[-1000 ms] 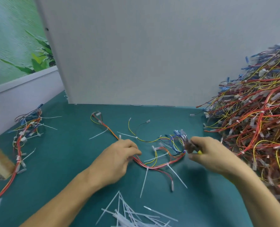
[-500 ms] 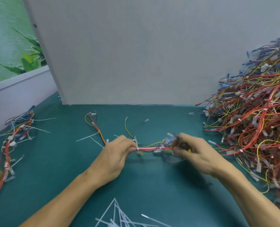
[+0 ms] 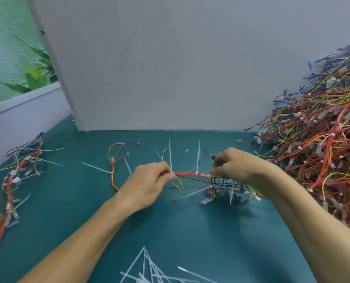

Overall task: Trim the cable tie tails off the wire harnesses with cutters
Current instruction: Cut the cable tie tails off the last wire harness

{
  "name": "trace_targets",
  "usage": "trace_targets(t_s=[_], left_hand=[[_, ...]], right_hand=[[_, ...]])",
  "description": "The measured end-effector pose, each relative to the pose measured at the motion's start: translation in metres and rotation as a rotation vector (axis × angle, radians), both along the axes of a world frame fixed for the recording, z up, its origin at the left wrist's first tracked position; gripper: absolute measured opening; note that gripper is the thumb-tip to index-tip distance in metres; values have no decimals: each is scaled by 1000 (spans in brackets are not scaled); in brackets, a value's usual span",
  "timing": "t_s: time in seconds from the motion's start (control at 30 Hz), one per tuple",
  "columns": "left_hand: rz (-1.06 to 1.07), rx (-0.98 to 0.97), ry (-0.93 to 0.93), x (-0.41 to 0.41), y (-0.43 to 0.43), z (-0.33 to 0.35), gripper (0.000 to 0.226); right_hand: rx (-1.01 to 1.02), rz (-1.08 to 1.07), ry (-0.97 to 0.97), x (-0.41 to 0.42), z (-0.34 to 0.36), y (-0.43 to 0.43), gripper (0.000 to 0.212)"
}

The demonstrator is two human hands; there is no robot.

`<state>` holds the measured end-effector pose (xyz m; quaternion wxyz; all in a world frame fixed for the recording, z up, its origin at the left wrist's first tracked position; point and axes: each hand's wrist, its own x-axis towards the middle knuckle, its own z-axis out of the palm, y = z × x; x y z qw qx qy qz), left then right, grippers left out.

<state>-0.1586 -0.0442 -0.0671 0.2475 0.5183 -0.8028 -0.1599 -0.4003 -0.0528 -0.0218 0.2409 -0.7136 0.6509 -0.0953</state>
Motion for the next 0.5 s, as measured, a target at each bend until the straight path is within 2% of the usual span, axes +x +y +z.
trace_targets(t_s=[0.07,0.13,0.23,0.3,0.37,0.43,0.5], left_hand=[[15,-8,-25,3,-3,-2,20],[64,-24,-96,4,-7,-4,22],[95,-37,-253,7,-9,-12,27],[88,-26,-333,11,-5,-20,28],[80,-39,-330,14,-2,-27,29],[76,-52,-295,14,0,-29,30],[70,-51,-307,11,0,-27,30]], right_hand=[[41,13,-19,0,0,-1,16],[-13,60,68,6,-8,-1,18],[-232,241,187,13,-23,6,29],[-362,383,245,13,-31,17,25],[-496,457,311,12,-39,29,16],[-747,460,436,10,-45,35,7],[-923,481,516,12,-48,41,6]])
